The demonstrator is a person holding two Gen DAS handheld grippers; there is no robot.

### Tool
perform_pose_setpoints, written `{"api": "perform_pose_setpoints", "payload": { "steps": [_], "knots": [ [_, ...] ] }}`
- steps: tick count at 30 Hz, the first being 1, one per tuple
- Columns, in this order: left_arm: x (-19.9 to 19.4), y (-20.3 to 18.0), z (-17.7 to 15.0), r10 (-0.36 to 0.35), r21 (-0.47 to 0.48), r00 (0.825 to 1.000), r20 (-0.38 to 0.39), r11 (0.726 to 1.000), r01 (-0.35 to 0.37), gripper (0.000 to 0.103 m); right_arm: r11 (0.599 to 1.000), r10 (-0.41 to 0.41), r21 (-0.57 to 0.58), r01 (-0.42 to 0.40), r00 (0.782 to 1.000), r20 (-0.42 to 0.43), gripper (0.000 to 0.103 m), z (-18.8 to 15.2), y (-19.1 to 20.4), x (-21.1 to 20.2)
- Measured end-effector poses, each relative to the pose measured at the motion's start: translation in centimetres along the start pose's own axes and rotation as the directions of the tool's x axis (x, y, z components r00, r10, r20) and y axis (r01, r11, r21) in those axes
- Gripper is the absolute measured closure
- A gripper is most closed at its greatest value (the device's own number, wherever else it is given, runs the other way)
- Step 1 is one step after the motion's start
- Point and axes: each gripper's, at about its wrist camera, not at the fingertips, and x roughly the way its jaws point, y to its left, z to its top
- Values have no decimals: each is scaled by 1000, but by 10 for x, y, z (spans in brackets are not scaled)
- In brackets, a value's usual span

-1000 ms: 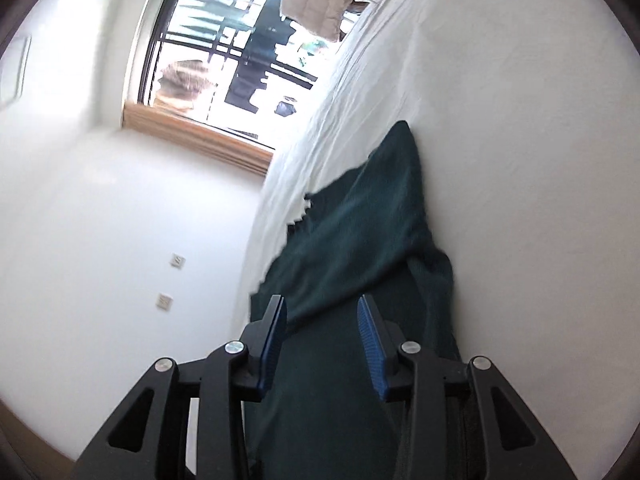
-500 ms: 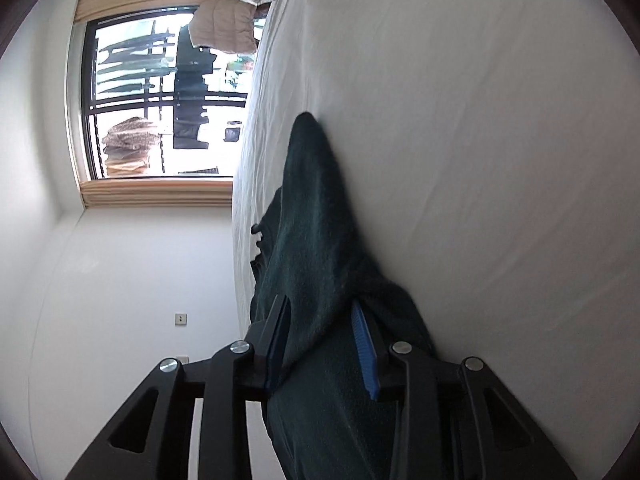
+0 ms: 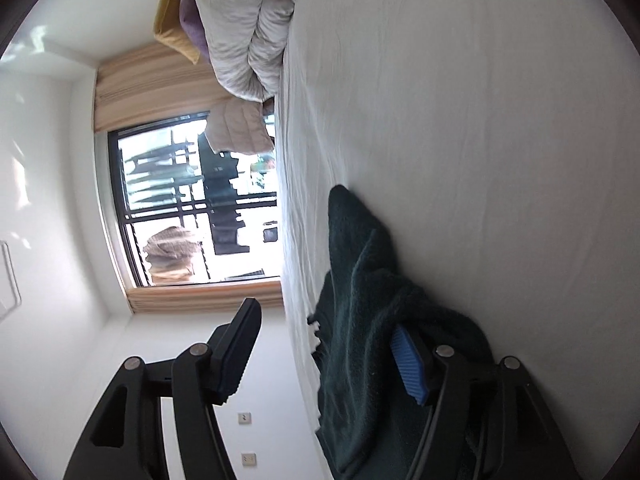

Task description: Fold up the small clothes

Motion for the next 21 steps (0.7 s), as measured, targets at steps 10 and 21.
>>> {"api": "perform_pose_setpoints", "payload": {
  "steps": [10,21],
  "knots": [
    [-2,2,-1,-7,-4,1000,3,1000,7,48,996,-59,-62,57,998,-22,52,-10,5,-19],
    [-2,-1,-3,1,0,1000,14,1000,-1,47,969,-50,-245,9,985,-164,47,6,67,6]
  ]
}}
